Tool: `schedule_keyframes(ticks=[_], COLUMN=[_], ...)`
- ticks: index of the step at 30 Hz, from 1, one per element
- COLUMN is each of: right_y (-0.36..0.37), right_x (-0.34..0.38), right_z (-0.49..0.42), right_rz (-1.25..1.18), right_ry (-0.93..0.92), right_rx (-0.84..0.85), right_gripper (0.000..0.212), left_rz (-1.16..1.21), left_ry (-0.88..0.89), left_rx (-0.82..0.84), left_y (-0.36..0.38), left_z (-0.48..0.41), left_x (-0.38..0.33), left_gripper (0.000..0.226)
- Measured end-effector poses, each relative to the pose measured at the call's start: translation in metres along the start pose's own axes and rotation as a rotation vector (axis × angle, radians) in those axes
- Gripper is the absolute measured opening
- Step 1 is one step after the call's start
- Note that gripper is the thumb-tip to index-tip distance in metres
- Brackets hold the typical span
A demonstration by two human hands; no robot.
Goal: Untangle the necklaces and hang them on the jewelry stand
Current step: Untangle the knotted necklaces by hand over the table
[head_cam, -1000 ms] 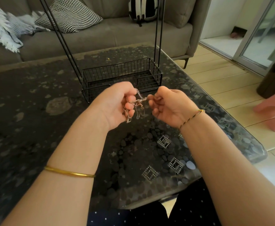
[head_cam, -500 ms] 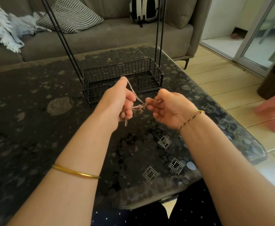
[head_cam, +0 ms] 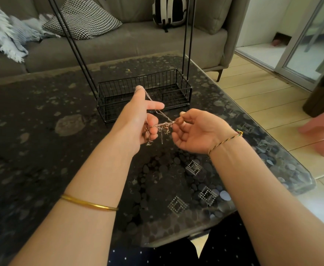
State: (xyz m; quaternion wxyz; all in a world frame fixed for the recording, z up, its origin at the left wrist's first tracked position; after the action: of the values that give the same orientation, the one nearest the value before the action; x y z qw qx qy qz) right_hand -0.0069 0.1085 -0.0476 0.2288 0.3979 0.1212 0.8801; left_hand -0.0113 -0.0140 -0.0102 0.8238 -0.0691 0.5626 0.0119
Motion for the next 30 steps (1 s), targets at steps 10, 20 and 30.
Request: schedule_keyframes(ticks=[10,20,30], right_y=[0.001,-0.005,-0.001], right_x=[-0.003,0.008,0.011], right_z=[0.002,0.004,0.002], right_rz=[-0.142,-0.210,-0.262], right_ry=[0.060,-0.041,-0.135], right_rx=[0.002,0.021,0.047], right_gripper=[0.021,0.011,0.004], left_rz=[-0.029,0.028,-0.026], left_ry=[0.009,0.005,-0.021], left_rx=[-0.042,-0.176,-0.183], left_y=[0.001,-0.014,-0.012], left_z=[-0.001,-0.010,-0.014], left_x=[0.001,0.004,0.011], left_gripper=[0.060,0.058,0.054])
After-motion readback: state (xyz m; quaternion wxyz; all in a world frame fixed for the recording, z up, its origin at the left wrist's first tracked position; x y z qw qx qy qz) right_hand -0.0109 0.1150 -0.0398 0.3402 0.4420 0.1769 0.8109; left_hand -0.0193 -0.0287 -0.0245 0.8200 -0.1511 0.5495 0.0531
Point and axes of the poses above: each hand's wrist, its own z-axis away from the middle knuckle, its own y-axis out of the palm, x = y × z, the point moved 5 cm from there along -z, towards the middle knuckle, and after that the axes turned 7 degrees about -x, right-handed, at the moved point
